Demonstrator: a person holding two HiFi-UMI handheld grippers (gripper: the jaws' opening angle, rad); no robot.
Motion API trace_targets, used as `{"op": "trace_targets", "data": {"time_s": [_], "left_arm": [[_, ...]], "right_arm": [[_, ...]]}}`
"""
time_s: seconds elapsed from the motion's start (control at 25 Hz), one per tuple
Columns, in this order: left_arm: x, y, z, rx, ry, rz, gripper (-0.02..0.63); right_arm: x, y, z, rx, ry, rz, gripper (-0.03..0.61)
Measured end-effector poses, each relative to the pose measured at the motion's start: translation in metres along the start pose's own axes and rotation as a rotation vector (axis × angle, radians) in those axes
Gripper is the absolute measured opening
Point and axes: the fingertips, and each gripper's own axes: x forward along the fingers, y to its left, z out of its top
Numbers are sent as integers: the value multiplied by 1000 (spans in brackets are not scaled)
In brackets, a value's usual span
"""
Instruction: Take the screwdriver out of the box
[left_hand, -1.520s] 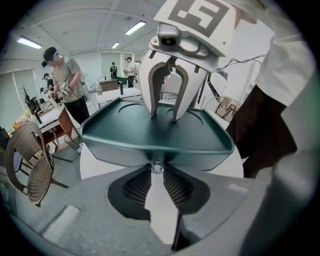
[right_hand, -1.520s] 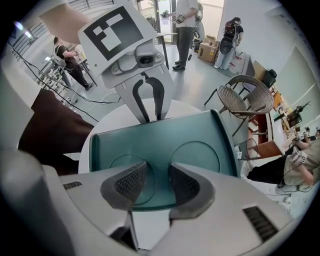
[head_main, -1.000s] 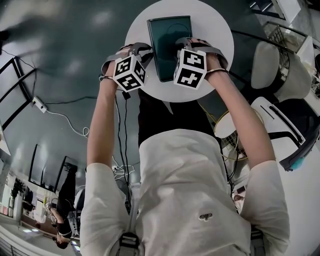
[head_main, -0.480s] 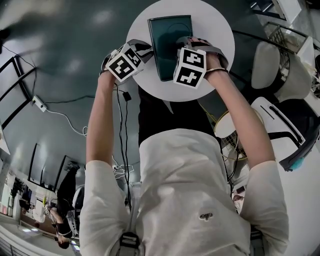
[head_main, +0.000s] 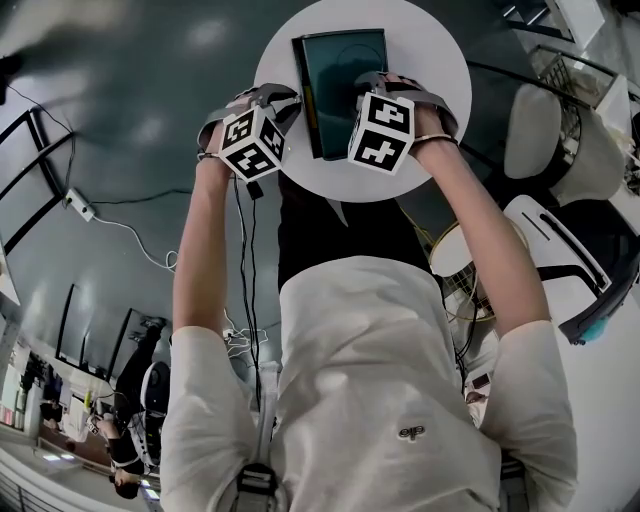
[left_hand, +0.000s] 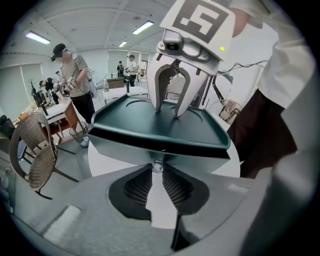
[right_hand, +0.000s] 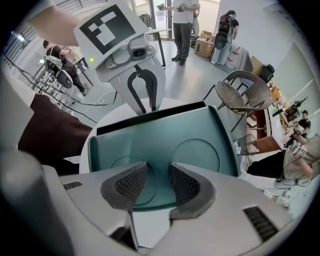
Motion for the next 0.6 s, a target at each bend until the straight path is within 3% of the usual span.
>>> {"op": "trace_targets", "data": {"time_s": [0.6], "left_arm": [[-22, 3, -34, -27, 13, 46, 69]], "right_arm": [[1, -1, 1, 7, 4, 4, 146]]}}
